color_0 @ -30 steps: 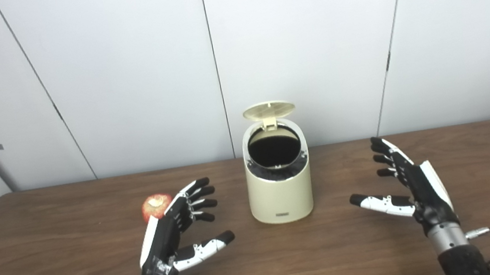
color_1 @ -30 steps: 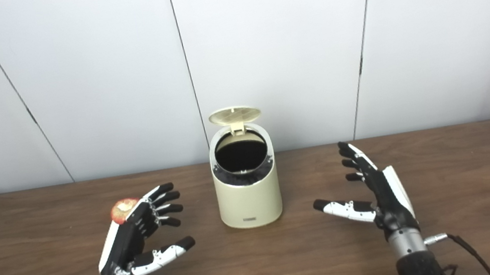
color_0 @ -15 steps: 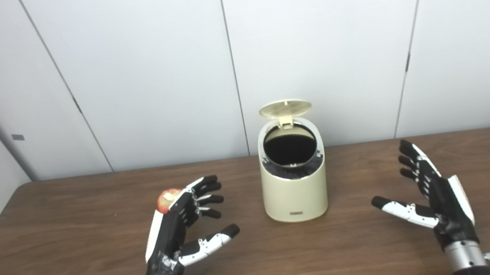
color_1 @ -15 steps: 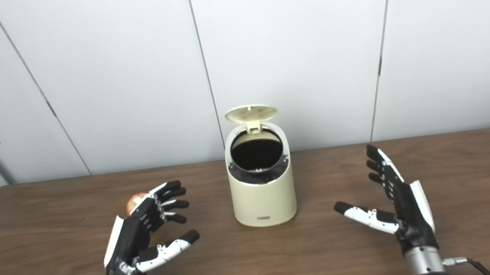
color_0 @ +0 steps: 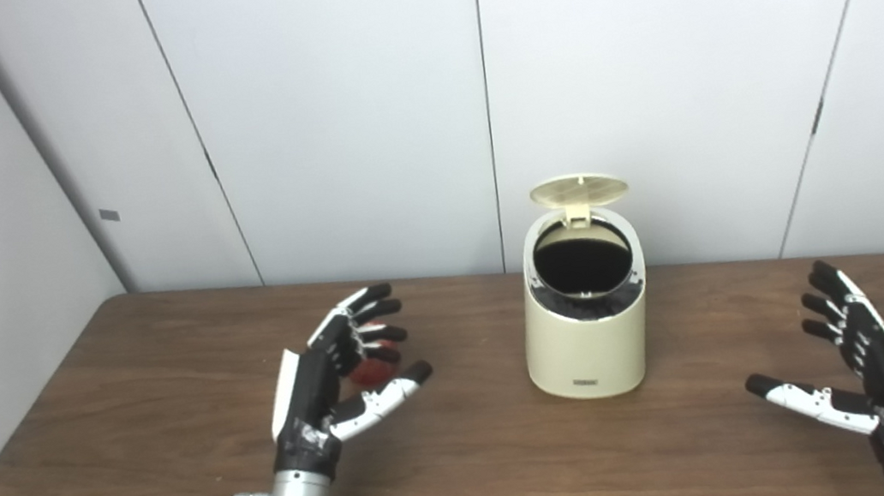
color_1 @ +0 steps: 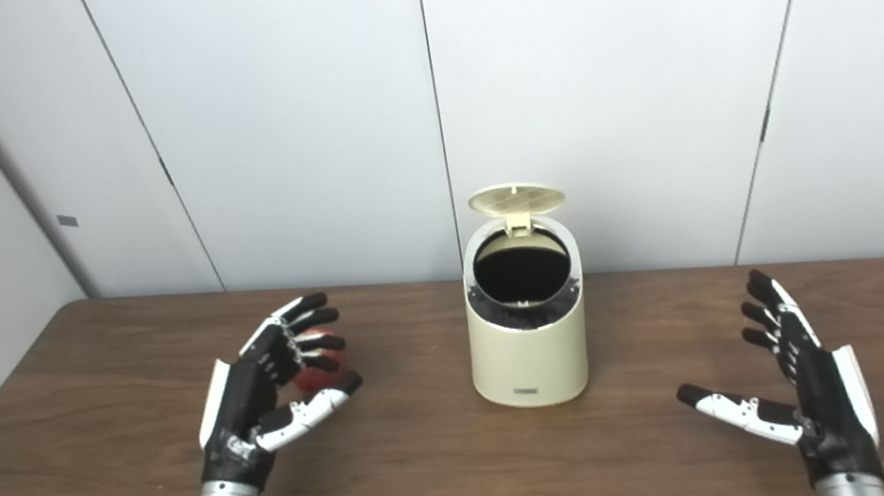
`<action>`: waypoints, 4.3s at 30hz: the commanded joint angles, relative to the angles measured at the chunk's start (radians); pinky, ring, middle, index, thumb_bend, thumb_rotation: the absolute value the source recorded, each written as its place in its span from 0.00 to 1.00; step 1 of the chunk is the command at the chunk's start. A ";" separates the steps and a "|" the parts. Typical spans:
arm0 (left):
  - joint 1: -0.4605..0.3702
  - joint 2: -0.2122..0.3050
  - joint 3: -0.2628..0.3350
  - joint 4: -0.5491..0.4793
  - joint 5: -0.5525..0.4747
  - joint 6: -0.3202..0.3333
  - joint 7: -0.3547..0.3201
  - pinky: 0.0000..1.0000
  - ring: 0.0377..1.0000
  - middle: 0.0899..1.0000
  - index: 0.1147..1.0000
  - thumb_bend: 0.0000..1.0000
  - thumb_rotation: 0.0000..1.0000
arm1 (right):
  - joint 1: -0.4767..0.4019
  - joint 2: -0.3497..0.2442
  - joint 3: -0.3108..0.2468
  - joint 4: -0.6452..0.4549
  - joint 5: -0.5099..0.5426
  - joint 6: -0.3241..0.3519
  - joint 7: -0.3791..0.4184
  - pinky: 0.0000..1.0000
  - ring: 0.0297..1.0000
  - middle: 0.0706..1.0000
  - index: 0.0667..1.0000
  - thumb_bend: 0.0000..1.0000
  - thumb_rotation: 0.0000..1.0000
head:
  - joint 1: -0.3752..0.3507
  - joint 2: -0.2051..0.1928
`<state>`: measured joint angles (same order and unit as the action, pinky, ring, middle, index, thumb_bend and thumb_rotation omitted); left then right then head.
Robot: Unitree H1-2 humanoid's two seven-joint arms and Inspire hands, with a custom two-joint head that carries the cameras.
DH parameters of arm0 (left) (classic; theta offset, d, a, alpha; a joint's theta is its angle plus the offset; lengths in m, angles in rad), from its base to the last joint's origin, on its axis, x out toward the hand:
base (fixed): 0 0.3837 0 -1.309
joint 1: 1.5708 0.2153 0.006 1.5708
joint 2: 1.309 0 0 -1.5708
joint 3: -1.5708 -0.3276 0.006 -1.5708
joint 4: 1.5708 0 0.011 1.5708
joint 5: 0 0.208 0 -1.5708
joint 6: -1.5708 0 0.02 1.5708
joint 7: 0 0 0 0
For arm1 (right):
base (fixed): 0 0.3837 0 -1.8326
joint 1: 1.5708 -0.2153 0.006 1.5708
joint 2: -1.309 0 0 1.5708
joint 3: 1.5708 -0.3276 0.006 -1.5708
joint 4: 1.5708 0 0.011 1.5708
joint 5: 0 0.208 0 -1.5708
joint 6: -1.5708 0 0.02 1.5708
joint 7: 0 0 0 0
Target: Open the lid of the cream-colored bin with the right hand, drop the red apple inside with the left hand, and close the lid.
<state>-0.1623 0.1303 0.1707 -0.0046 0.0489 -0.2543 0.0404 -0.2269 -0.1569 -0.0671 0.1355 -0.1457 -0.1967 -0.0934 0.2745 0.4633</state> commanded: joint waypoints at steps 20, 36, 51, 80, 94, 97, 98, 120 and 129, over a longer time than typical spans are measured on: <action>-0.056 -0.002 0.018 0.039 0.248 0.052 0.221 0.86 0.94 0.94 0.95 0.79 0.15 | 0.000 0.020 0.033 -0.193 -0.057 0.145 0.008 0.77 0.85 0.90 0.91 0.71 0.00 | 0.008 -0.003; -0.202 0.093 -0.088 0.346 0.307 0.072 0.228 0.88 0.92 0.91 0.93 0.86 0.16 | 0.005 0.037 0.037 -0.240 -0.057 0.194 0.015 0.74 0.81 0.89 0.90 0.71 0.00 | -0.014 -0.006; -0.271 0.087 -0.148 0.504 0.305 0.021 0.252 0.86 0.89 0.88 0.91 0.82 0.16 | 0.009 0.040 0.036 -0.229 -0.042 0.177 0.019 0.79 0.84 0.92 0.92 0.69 0.00 | -0.032 0.001; -0.255 0.073 -0.171 0.570 0.328 -0.062 0.354 0.34 0.39 0.43 0.46 0.50 0.00 | 0.001 0.031 0.033 -0.182 -0.045 0.131 0.008 0.77 0.81 0.90 0.91 0.72 0.03 | -0.066 0.013; -0.276 0.007 -0.208 0.246 0.360 -0.082 0.332 0.35 0.41 0.45 0.43 0.50 0.00 | -0.006 0.037 0.036 -0.067 -0.071 0.026 -0.019 0.74 0.80 0.90 0.90 0.79 0.14 | -0.152 -0.015; -0.306 -0.019 -0.227 0.194 0.358 -0.065 0.310 0.35 0.42 0.46 0.41 0.50 0.00 | -0.007 0.041 0.042 -0.063 -0.077 0.029 -0.021 0.73 0.80 0.89 0.89 0.79 0.15 | -0.158 -0.020; -0.312 -0.025 -0.230 0.185 0.358 -0.058 0.305 0.36 0.43 0.46 0.41 0.50 0.00 | -0.008 0.042 0.044 -0.062 -0.079 0.030 -0.022 0.74 0.80 0.89 0.89 0.79 0.17 | -0.159 -0.021; -0.474 -0.150 -0.315 0.375 0.421 -0.137 0.326 0.33 0.42 0.45 0.42 0.50 0.00 | -0.007 0.071 0.054 -0.050 -0.118 0.025 -0.061 0.75 0.81 0.90 0.91 0.79 0.24 | -0.222 -0.027; -0.517 -0.148 -0.354 0.509 0.450 -0.214 0.411 0.35 0.41 0.46 0.42 0.50 0.00 | -0.006 0.079 0.058 -0.057 -0.115 0.026 -0.072 0.74 0.80 0.89 0.91 0.81 0.25 | -0.234 -0.029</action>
<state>-0.6168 -0.0205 -0.1702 0.5054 0.4800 -0.4201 0.4102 -0.2015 -0.0808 -0.0111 0.1081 -0.2620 -0.1281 -0.1541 0.0399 0.4341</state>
